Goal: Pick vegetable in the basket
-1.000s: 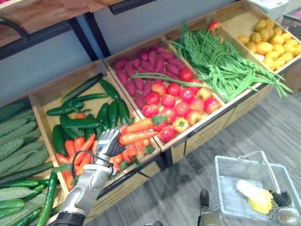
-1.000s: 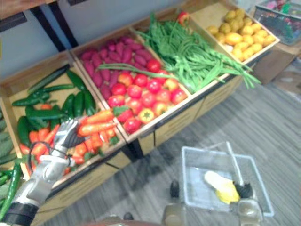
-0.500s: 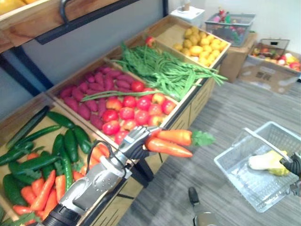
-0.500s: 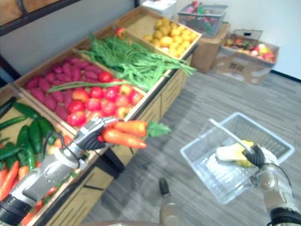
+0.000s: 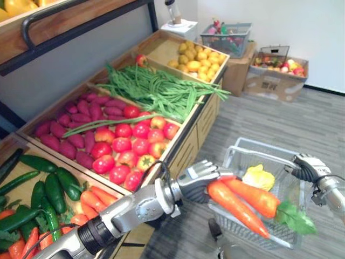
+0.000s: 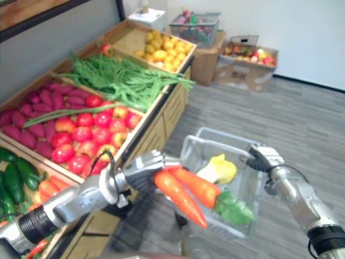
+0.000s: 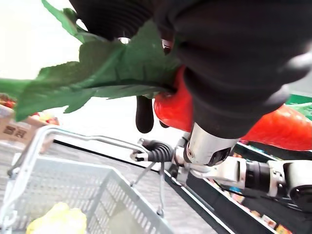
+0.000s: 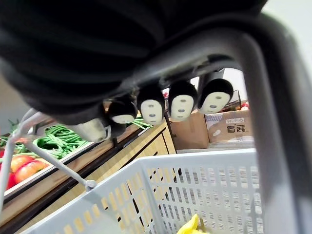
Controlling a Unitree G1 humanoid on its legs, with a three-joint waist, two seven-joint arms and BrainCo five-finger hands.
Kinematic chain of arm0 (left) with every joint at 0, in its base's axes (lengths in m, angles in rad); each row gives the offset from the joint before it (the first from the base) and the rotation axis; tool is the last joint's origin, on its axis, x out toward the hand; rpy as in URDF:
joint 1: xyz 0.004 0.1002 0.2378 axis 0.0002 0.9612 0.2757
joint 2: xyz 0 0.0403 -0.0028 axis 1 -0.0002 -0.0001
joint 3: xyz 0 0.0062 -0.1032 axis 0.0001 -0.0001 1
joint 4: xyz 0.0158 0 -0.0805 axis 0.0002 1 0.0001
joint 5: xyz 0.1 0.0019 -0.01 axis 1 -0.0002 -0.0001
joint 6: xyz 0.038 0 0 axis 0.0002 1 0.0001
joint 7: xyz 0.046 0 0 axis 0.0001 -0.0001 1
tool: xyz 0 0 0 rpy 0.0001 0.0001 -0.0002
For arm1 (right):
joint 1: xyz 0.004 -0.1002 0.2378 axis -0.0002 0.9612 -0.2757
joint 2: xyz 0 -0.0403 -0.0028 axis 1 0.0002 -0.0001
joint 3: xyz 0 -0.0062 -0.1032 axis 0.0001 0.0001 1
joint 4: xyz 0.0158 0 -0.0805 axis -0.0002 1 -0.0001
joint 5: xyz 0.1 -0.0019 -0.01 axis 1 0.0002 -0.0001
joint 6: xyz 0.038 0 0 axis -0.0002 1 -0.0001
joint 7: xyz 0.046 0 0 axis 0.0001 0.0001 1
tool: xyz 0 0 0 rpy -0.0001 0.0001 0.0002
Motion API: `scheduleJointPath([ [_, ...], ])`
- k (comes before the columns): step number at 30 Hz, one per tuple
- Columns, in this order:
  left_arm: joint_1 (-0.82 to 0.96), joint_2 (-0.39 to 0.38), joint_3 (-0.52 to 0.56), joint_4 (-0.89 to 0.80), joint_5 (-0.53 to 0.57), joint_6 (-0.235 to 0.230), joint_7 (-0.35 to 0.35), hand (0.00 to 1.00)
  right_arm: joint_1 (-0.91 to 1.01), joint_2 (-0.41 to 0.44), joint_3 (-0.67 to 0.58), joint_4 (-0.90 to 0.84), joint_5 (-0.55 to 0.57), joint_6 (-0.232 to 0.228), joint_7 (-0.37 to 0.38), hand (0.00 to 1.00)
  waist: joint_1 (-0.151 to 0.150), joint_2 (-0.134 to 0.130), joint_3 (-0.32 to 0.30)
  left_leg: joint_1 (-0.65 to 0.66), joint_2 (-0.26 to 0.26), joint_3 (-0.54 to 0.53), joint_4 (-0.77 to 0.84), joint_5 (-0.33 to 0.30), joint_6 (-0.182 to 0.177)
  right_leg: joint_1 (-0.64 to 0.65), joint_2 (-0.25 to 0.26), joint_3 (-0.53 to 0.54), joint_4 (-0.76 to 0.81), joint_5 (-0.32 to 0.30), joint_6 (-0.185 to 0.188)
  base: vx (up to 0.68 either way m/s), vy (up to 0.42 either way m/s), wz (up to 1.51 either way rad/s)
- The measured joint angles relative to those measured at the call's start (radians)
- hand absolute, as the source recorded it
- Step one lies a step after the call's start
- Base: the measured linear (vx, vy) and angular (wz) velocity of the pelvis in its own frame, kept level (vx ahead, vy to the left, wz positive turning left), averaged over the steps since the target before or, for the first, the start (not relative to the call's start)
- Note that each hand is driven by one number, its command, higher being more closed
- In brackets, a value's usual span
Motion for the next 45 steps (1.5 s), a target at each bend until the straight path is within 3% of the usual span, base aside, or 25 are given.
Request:
scheduleJointPath([
  [4, -0.009, -0.012, -0.06, 0.009, -0.001, -0.003, -0.018, 1.0, 0.0, -0.036, 0.017, -0.046, 0.0, 0.001, 0.018, 1.0, -0.002, -0.003, -0.015, 0.002, 0.003, 0.03, 0.011, -0.007, -0.01, -0.014, 0.013, 0.022, 0.01, -0.001, 0.001, 0.02, -0.027, -0.18],
  [9, -0.021, -0.055, -0.085, 0.064, 0.001, -0.006, -0.043, 1.0, 0.0, -0.053, 0.018, -0.114, 0.012, 0.003, 0.029, 1.0, -0.024, -0.001, -0.021, 0.002, 0.015, 0.035, 0.03, -0.015, -0.012, -0.013, 0.017, 0.024, 0.014, -0.003, 0.004, 0.02, -0.034, -0.04],
  [14, -0.036, -0.126, -0.112, 0.199, 0.016, -0.004, -0.063, 1.0, -0.001, -0.053, 0.022, -0.241, 0.113, 0.0, 0.063, 1.0, -0.03, -0.001, -0.046, 0.002, 0.029, 0.058, 0.046, -0.017, -0.016, -0.026, 0.036, 0.037, 0.022, 0.0, 0.0, 0.06, -0.03, -0.11],
  [19, -0.039, -0.187, -0.119, 0.284, 0.027, 0.007, -0.065, 1.0, -0.011, -0.052, 0.036, -0.308, 0.14, -0.003, 0.079, 1.0, -0.03, -0.001, -0.046, 0.003, 0.029, 0.06, 0.046, -0.017, -0.016, -0.026, 0.037, 0.038, 0.023, 0.0, 0.0, 0.04, -0.015, -0.03],
  [20, -0.052, -0.276, -0.108, 0.436, 0.124, 0.05, -0.063, 1.0, -0.027, -0.051, 0.039, -0.36, 0.165, -0.018, 0.134, 1.0, -0.032, -0.002, -0.047, 0.004, 0.029, 0.069, 0.046, -0.017, -0.016, -0.029, 0.042, 0.048, 0.024, 0.0, 0.0, 0.09, -0.022, -0.12],
  [27, -0.098, -0.382, -0.036, 0.616, 0.176, 0.067, -0.047, 1.0, -0.045, -0.048, 0.04, -0.396, 0.173, -0.011, 0.15, 1.0, -0.05, -0.003, -0.047, 0.007, 0.022, 0.078, 0.041, -0.017, -0.017, -0.032, 0.044, 0.061, 0.024, 0.001, 0.001, 0.04, -0.009, -0.05],
  [30, -0.132, -0.434, 0.019, 0.711, 0.263, 0.132, -0.018, 1.0, -0.045, -0.044, 0.039, -0.432, 0.183, -0.012, 0.178, 1.0, -0.058, -0.006, -0.048, 0.007, 0.017, 0.082, 0.039, -0.017, -0.016, -0.034, 0.045, 0.067, 0.024, 0.003, 0.001, 0.03, -0.008, -0.06],
  [32, -0.148, -0.447, 0.047, 0.747, 0.289, 0.145, -0.005, 1.0, -0.046, -0.035, 0.039, -0.432, 0.208, -0.012, 0.186, 1.0, -0.065, -0.013, -0.044, 0.006, 0.015, 0.082, 0.036, -0.017, -0.016, -0.035, 0.044, 0.068, 0.023, 0.003, 0.0, 0.02, -0.009, 0.0],
  [33, -0.149, -0.458, 0.072, 0.775, 0.299, 0.155, 0.003, 0.0, -0.046, -0.02, 0.039, -0.432, 0.217, -0.012, 0.194, 1.0, -0.074, -0.017, -0.043, 0.006, 0.015, 0.082, 0.034, -0.017, -0.016, -0.035, 0.043, 0.068, 0.02, 0.003, 0.0, 0.04, -0.019, 0.0],
  [37, -0.165, -0.505, 0.13, 0.871, 0.339, 0.196, 0.032, 0.0, -0.046, -0.011, 0.044, -0.435, 0.258, -0.012, 0.215, 1.0, -0.078, -0.023, -0.039, 0.001, 0.004, 0.083, 0.025, -0.016, -0.015, -0.034, 0.037, 0.082, -0.009, 0.02, 0.0, 0.04, -0.001, -0.05],
  [45, -0.198, -0.552, 0.207, 0.927, 0.37, 0.214, 0.052, 0.0, -0.05, -0.011, 0.058, -0.436, 0.288, -0.012, 0.229, 1.0, -0.087, -0.043, 0.023, -0.012, -0.013, 0.062, 0.022, -0.018, -0.008, -0.033, 0.015, 0.086, -0.028, 0.03, 0.007, 0.04, 0.004, 0.03],
])
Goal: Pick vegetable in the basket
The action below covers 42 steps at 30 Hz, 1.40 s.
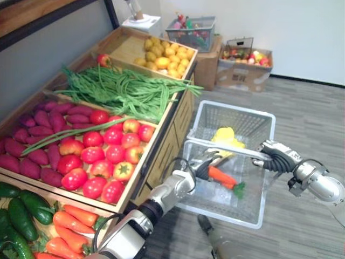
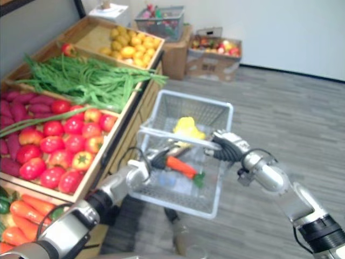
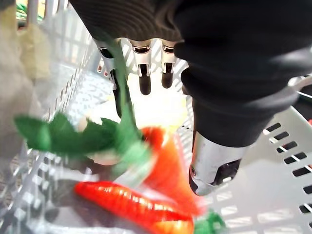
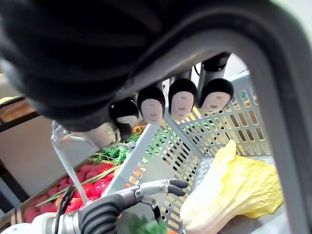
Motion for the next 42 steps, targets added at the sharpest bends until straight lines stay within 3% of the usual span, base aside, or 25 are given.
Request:
scheduleJointPath([
  [12, -0.001, 0.011, 0.009, -0.067, -0.005, 0.006, 0.0, 0.0, 0.001, 0.032, -0.012, 0.019, 0.007, 0.001, 0.01, 1.0, 0.002, 0.0, 0.044, -0.019, -0.002, -0.041, 0.002, -0.005, 0.011, 0.0, -0.02, -0.028, -0.001, 0.0, 0.0, 0.03, -0.014, 0.09],
  [18, 0.016, 0.075, -0.073, -0.397, -0.097, -0.021, -0.009, 0.0, 0.007, 0.131, -0.039, 0.142, -0.006, 0.01, -0.014, 1.0, 0.016, 0.003, 0.044, -0.033, 0.006, -0.092, 0.002, -0.001, 0.018, 0.016, -0.04, -0.087, -0.001, 0.001, 0.001, 0.03, -0.028, 0.27],
  [21, 0.034, 0.126, -0.164, -0.566, -0.226, -0.07, -0.057, 0.0, 0.017, 0.177, -0.076, 0.23, -0.024, 0.02, -0.041, 1.0, 0.044, 0.006, 0.043, -0.038, 0.012, -0.126, 0.004, 0.002, 0.022, 0.03, -0.055, -0.131, -0.001, -0.001, -0.002, 0.0, -0.034, 0.41],
  [23, 0.036, 0.166, -0.206, -0.749, -0.381, -0.124, -0.089, 0.0, 0.031, 0.228, -0.098, 0.321, -0.085, 0.044, -0.065, 1.0, 0.066, 0.008, 0.036, -0.054, 0.014, -0.182, 0.004, 0.008, 0.033, 0.045, -0.077, -0.183, -0.001, -0.007, -0.007, -0.03, -0.044, 0.61],
  [24, 0.038, 0.169, -0.207, -0.765, -0.4, -0.129, -0.093, 0.0, 0.033, 0.234, -0.101, 0.329, -0.09, 0.047, -0.066, 1.0, 0.067, 0.008, 0.035, -0.056, 0.014, -0.187, 0.004, 0.009, 0.035, 0.046, -0.08, -0.189, -0.001, -0.007, -0.007, -0.05, -0.046, 0.81],
  [25, 0.052, 0.194, -0.215, -0.867, -0.502, -0.156, -0.099, 0.0, 0.036, 0.268, -0.106, 0.391, -0.11, 0.07, -0.087, 1.0, 0.079, 0.01, 0.034, -0.074, 0.012, -0.233, 0.006, 0.014, 0.044, 0.056, -0.102, -0.232, -0.001, -0.012, -0.008, -0.05, -0.033, 0.67],
  [27, 0.079, 0.217, -0.231, -0.954, -0.595, -0.167, -0.103, 0.0, 0.061, 0.316, -0.137, 0.475, -0.162, 0.099, -0.103, 1.0, 0.104, 0.015, 0.014, -0.103, 0.01, -0.292, 0.009, 0.021, 0.056, 0.063, -0.127, -0.287, -0.001, -0.018, -0.008, -0.07, -0.039, 0.9],
  [31, 0.139, 0.281, -0.246, -1.06, -0.715, -0.169, -0.11, 0.0, 0.097, 0.379, -0.225, 0.606, -0.206, 0.153, -0.142, 1.0, 0.12, 0.023, -0.015, -0.167, 0.001, -0.428, 0.021, 0.036, 0.081, 0.086, -0.18, -0.409, -0.001, -0.033, -0.004, -0.04, -0.004, 1.07],
  [35, 0.229, 0.32, -0.198, -1.145, -0.827, -0.169, -0.118, 0.0, 0.125, 0.453, -0.392, 0.725, -0.206, 0.183, -0.199, 1.0, 0.138, 0.021, -0.039, -0.234, -0.028, -0.551, 0.023, 0.059, 0.109, 0.094, -0.234, -0.519, -0.001, -0.038, -0.002, -0.03, 0.028, 0.86],
  [42, 0.447, 0.351, 0.044, -1.254, -0.838, -0.169, -0.095, 0.0, 0.141, 0.598, -0.595, 0.985, -0.147, 0.216, -0.298, 1.0, 0.15, -0.01, -0.087, -0.303, -0.084, -0.733, -0.012, 0.107, 0.129, 0.133, -0.298, -0.69, -0.001, -0.073, -0.014, -0.01, 0.0, 0.77],
])
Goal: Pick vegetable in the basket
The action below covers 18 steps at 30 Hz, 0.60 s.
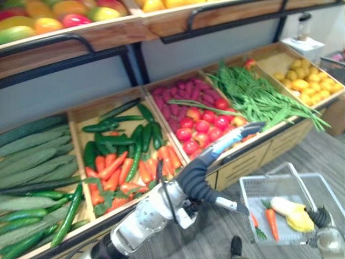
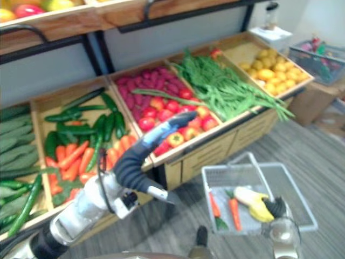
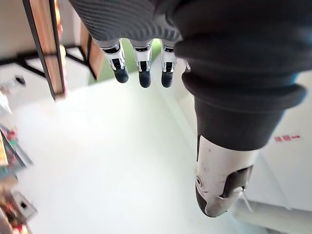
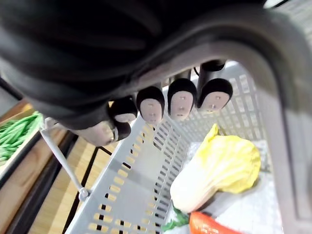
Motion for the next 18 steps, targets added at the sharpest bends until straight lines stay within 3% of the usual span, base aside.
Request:
scheduleJointPath([
  [3, 0.142, -0.029, 0.187, -0.005, 0.003, 0.008, 0.018, 0.0, -0.004, 0.026, -0.062, 0.13, 0.041, 0.001, -0.006, 1.0, 0.018, -0.006, -0.003, -0.019, -0.033, -0.057, -0.041, 0.033, 0.004, 0.002, -0.027, -0.052, 0.0, -0.007, 0.004, -0.01, -0.015, 0.61],
  [5, 0.264, -0.126, 0.359, 0.015, 0.013, 0.018, 0.054, 0.0, 0.001, 0.042, -0.109, 0.224, 0.082, 0.007, -0.022, 1.0, 0.023, -0.012, -0.005, -0.033, -0.053, -0.105, -0.071, 0.061, 0.007, 0.004, -0.042, -0.092, 0.0, -0.01, 0.006, 0.02, -0.01, 0.61],
  [7, 0.321, -0.201, 0.451, 0.058, 0.035, 0.026, 0.088, 0.0, 0.0, 0.061, -0.142, 0.266, 0.113, 0.015, -0.037, 1.0, 0.027, -0.017, -0.006, -0.042, -0.06, -0.13, -0.088, 0.076, 0.01, 0.008, -0.046, -0.115, -0.001, -0.01, 0.006, 0.02, -0.014, 0.46],
  [10, 0.392, -0.357, 0.623, 0.201, 0.143, 0.089, 0.169, 0.0, 0.009, 0.106, -0.195, 0.327, 0.155, 0.019, -0.067, 1.0, 0.046, -0.033, -0.01, -0.05, -0.062, -0.168, -0.111, 0.096, 0.009, 0.016, -0.046, -0.154, -0.001, -0.012, 0.01, 0.03, -0.02, 0.36],
  [14, 0.406, -0.468, 0.804, 0.413, 0.277, 0.151, 0.275, 0.0, 0.027, 0.154, -0.224, 0.352, 0.184, 0.019, -0.09, 1.0, 0.047, -0.047, -0.025, -0.064, -0.061, -0.219, -0.131, 0.121, 0.012, 0.026, -0.042, -0.206, -0.001, -0.021, 0.009, 0.05, -0.025, 0.35],
  [18, 0.386, -0.54, 0.969, 0.622, 0.333, 0.222, 0.374, 0.0, 0.039, 0.205, -0.22, 0.348, 0.184, 0.018, -0.1, 1.0, 0.05, -0.065, -0.04, -0.049, -0.058, -0.239, -0.145, 0.13, 0.011, 0.053, -0.039, -0.236, -0.001, -0.031, 0.007, 0.04, -0.017, 0.22],
])
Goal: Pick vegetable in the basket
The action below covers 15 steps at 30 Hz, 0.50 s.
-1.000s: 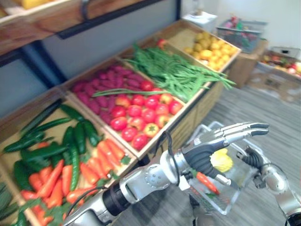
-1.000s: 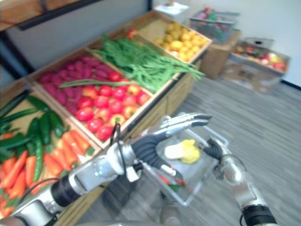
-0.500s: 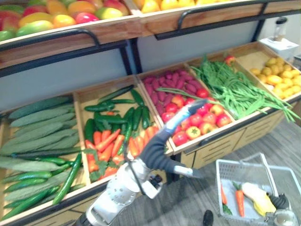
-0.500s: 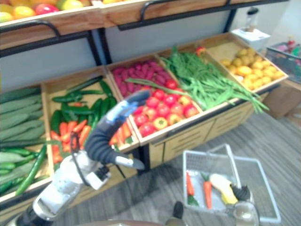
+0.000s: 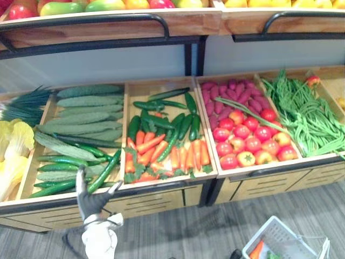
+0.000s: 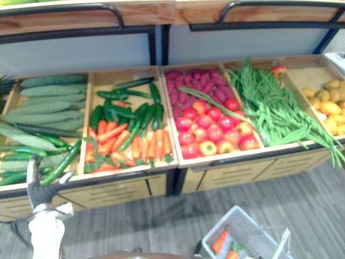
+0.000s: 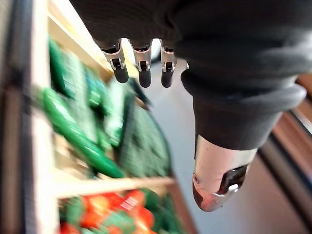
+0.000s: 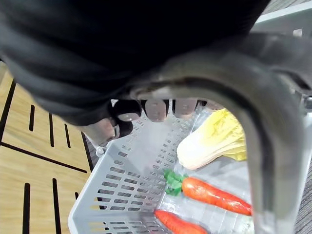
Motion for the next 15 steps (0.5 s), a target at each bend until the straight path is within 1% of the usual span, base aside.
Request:
scheduleJointPath([
  [1, 0.0, -0.032, 0.064, 0.063, -0.002, 0.017, 0.036, 0.0, 0.016, 0.031, 0.011, -0.028, 0.0, 0.0, -0.008, 1.0, 0.003, -0.004, -0.009, 0.005, 0.001, -0.002, 0.0, 0.0, 0.0, 0.014, -0.001, -0.01, 0.0, -0.005, 0.004, 0.02, -0.003, 0.11],
  [2, -0.001, -0.041, 0.098, 0.106, -0.024, 0.029, 0.064, 0.0, 0.023, 0.049, 0.013, -0.043, -0.001, -0.001, -0.009, 1.0, 0.003, -0.006, -0.018, 0.006, 0.002, -0.001, -0.001, 0.0, 0.0, 0.014, -0.001, -0.012, 0.0, -0.006, 0.003, 0.03, -0.002, 0.1],
  [3, -0.001, -0.044, 0.124, 0.135, -0.046, 0.037, 0.078, 0.0, 0.025, 0.059, 0.018, -0.048, -0.001, -0.001, -0.01, 1.0, 0.003, -0.007, -0.021, 0.007, 0.003, 0.0, -0.002, 0.0, 0.0, 0.014, -0.001, -0.013, 0.0, -0.007, 0.002, 0.0, 0.0, 0.0],
  [5, -0.01, -0.054, 0.235, 0.283, -0.141, 0.049, 0.116, 0.0, 0.029, 0.083, 0.042, -0.075, -0.002, 0.0, -0.01, 1.0, 0.002, -0.009, -0.023, 0.021, 0.003, 0.005, -0.017, 0.002, 0.001, 0.017, -0.001, -0.013, 0.0, -0.011, -0.004, 0.01, -0.007, -0.06],
  [6, -0.013, -0.052, 0.262, 0.338, -0.152, 0.053, 0.123, 0.0, 0.029, 0.089, 0.042, -0.082, -0.002, 0.0, -0.011, 1.0, 0.001, -0.007, -0.024, 0.024, 0.003, 0.005, -0.02, 0.0, -0.003, 0.019, 0.0, -0.013, 0.0, -0.014, -0.007, 0.01, -0.01, -0.07],
  [8, -0.031, -0.042, 0.355, 0.604, -0.177, 0.063, 0.128, 0.0, 0.027, 0.103, 0.046, -0.083, -0.002, -0.001, -0.012, 1.0, -0.006, 0.003, -0.03, 0.051, 0.003, 0.008, -0.05, 0.003, -0.004, 0.026, 0.003, -0.007, -0.006, -0.026, -0.006, 0.02, -0.013, -0.09],
  [9, -0.035, -0.042, 0.368, 0.679, -0.177, 0.064, 0.127, 0.0, 0.025, 0.102, 0.044, -0.082, -0.002, -0.001, -0.013, 1.0, -0.008, 0.006, -0.032, 0.057, 0.003, 0.01, -0.057, 0.004, -0.006, 0.027, 0.004, -0.004, -0.007, -0.028, -0.005, 0.04, -0.013, -0.08],
  [10, -0.038, -0.043, 0.383, 0.794, -0.177, 0.076, 0.115, 0.0, 0.019, 0.098, 0.043, -0.076, 0.0, -0.004, -0.011, 1.0, -0.02, 0.006, -0.037, 0.062, 0.003, 0.011, -0.068, 0.007, -0.01, 0.026, 0.006, -0.002, -0.007, -0.031, -0.004, 0.04, -0.011, -0.05],
  [11, -0.034, -0.043, 0.384, 0.84, -0.177, 0.084, 0.104, 0.0, 0.015, 0.098, 0.043, -0.069, 0.0, -0.008, -0.011, 1.0, -0.026, 0.005, -0.038, 0.064, 0.005, 0.01, -0.073, 0.008, -0.012, 0.026, 0.008, -0.002, -0.007, -0.032, -0.005, 0.06, -0.02, -0.08],
  [12, -0.028, -0.043, 0.377, 0.913, -0.174, 0.105, 0.077, 0.0, 0.01, 0.101, 0.044, -0.054, 0.0, -0.013, -0.008, 1.0, -0.029, 0.01, -0.034, 0.076, 0.008, 0.016, -0.09, 0.015, -0.018, 0.026, 0.015, 0.007, -0.007, -0.034, -0.007, 0.08, -0.034, -0.19],
  [13, -0.026, -0.045, 0.364, 0.965, -0.173, 0.118, 0.054, 0.0, 0.003, 0.101, 0.045, -0.036, 0.0, -0.018, -0.007, 1.0, -0.028, 0.01, -0.034, 0.092, 0.014, 0.03, -0.101, 0.02, -0.025, 0.026, 0.023, 0.024, -0.007, -0.035, -0.009, 0.08, -0.035, -0.3],
  [15, -0.031, -0.042, 0.327, 1.014, -0.164, 0.14, 0.024, 0.0, -0.01, 0.1, 0.048, -0.022, -0.001, -0.023, -0.007, 1.0, -0.03, 0.014, -0.034, 0.116, 0.021, 0.051, -0.119, 0.021, -0.03, 0.025, 0.034, 0.051, -0.007, -0.036, -0.01, 0.07, -0.023, -0.39],
])
